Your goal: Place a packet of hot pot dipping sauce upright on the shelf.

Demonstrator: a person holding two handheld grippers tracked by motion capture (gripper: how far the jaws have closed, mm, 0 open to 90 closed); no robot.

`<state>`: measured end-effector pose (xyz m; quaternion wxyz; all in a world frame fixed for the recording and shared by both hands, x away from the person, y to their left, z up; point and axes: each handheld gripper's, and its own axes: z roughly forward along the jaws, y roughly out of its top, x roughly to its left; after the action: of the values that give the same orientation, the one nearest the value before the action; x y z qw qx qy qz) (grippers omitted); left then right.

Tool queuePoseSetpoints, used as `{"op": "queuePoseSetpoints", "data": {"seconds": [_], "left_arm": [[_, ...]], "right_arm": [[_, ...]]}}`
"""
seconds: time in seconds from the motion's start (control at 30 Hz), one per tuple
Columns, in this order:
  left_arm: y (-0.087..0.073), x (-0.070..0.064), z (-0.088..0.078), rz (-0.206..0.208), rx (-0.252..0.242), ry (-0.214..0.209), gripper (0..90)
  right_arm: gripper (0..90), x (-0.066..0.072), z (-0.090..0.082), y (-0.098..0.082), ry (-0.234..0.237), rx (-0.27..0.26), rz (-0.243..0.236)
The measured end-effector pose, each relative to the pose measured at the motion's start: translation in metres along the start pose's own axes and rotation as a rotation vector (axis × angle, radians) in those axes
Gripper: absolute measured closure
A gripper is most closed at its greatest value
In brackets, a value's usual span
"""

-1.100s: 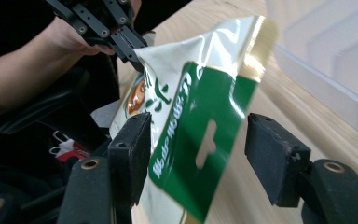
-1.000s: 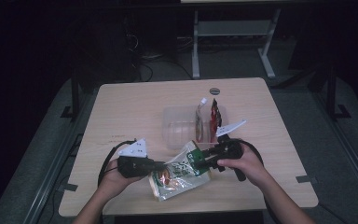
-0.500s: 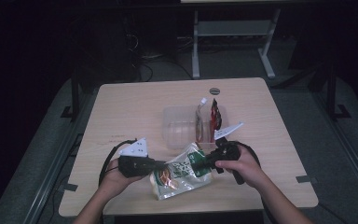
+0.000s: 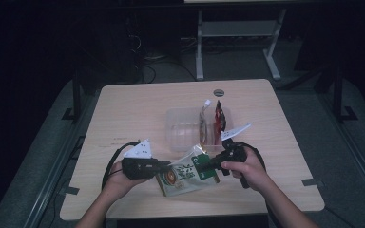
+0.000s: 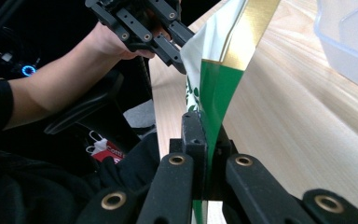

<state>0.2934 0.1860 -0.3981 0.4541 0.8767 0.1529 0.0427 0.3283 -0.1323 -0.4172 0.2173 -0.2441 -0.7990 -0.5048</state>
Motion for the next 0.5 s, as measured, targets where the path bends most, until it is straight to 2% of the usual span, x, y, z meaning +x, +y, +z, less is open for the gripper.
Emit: {"op": "queuePoseSetpoints", "data": {"seconds": [0.07,0.1,0.13,0.17,0.2,0.27,0.5], "left_arm": [[-0.001,0.002,-0.003,-0.010,0.001,0.023,78.8],[-0.002,0.004,-0.005,-0.021,-0.005,0.039,74.8],[-0.004,0.006,-0.009,-0.034,-0.012,0.047,74.8],[-0.006,0.009,-0.014,-0.044,-0.016,0.039,78.6],[-0.006,0.009,-0.016,-0.047,-0.016,0.027,87.6],[-0.005,0.007,-0.016,-0.045,-0.010,0.005,89.9],[0.013,-0.006,0.014,0.005,0.024,-0.016,89.9]], "right_arm": [[90.0,0.000,0.000,0.000,0.008,0.003,-0.002],[90.0,0.001,0.000,0.000,0.002,0.006,0.000],[90.0,0.001,-0.002,0.000,-0.009,0.006,-0.009],[90.0,0.000,-0.003,0.000,-0.010,-0.005,-0.001],[90.0,-0.001,-0.006,0.000,-0.006,-0.012,0.001],[90.0,-0.001,-0.010,0.000,-0.011,-0.021,0.001],[90.0,0.005,-0.011,0.004,0.016,-0.047,-0.013]]}}
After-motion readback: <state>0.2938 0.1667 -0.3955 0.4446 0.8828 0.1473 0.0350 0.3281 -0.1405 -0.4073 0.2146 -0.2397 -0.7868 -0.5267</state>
